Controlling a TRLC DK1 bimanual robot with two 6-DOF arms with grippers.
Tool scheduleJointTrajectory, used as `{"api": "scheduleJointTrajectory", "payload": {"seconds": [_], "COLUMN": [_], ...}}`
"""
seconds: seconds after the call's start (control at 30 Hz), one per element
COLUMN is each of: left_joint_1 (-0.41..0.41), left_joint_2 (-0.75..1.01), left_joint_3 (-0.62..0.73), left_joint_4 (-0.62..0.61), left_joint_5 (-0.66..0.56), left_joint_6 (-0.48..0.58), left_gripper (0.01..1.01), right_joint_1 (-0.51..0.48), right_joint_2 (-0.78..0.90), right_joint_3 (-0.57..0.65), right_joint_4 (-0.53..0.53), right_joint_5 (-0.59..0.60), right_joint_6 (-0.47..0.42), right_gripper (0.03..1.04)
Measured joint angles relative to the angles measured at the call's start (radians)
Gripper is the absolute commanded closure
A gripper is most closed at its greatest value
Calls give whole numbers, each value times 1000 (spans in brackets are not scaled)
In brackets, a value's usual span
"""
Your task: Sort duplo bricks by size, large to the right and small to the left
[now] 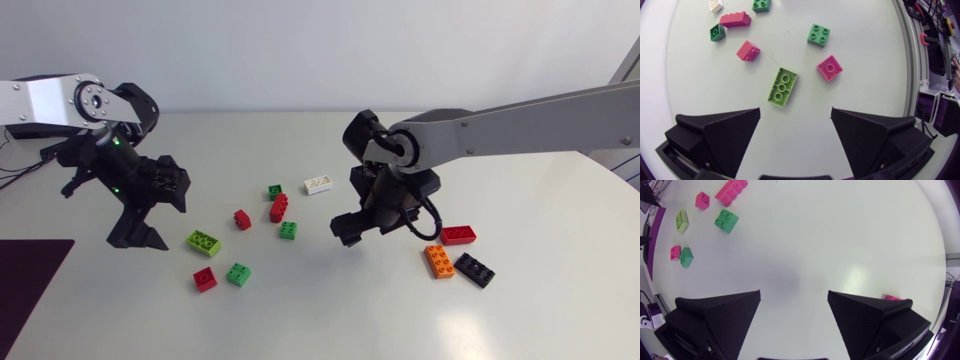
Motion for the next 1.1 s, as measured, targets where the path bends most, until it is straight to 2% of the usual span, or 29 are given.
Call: {"api": "scheduleJointTrajectory", "payload": {"seconds": [0.27,0.97,1.1], "left_joint_1": [-6,-43,-54], "left_joint_2": [94,198,223], "left_joint_3": [0,-87,-87], "left_joint_4": [163,302,326], "left_joint_5": [-7,-45,-46], "left_joint_6": [89,126,126], "left_gripper": [46,46,139], "right_joint_1": [-19,-19,-19], "right_joint_2": [0,13,15], "right_joint_3": [-6,-4,-4], "right_joint_4": [0,-1,-1], "right_joint_5": [0,0,0], "right_joint_6": [-19,-19,-19], "right_gripper": [97,97,97]}}
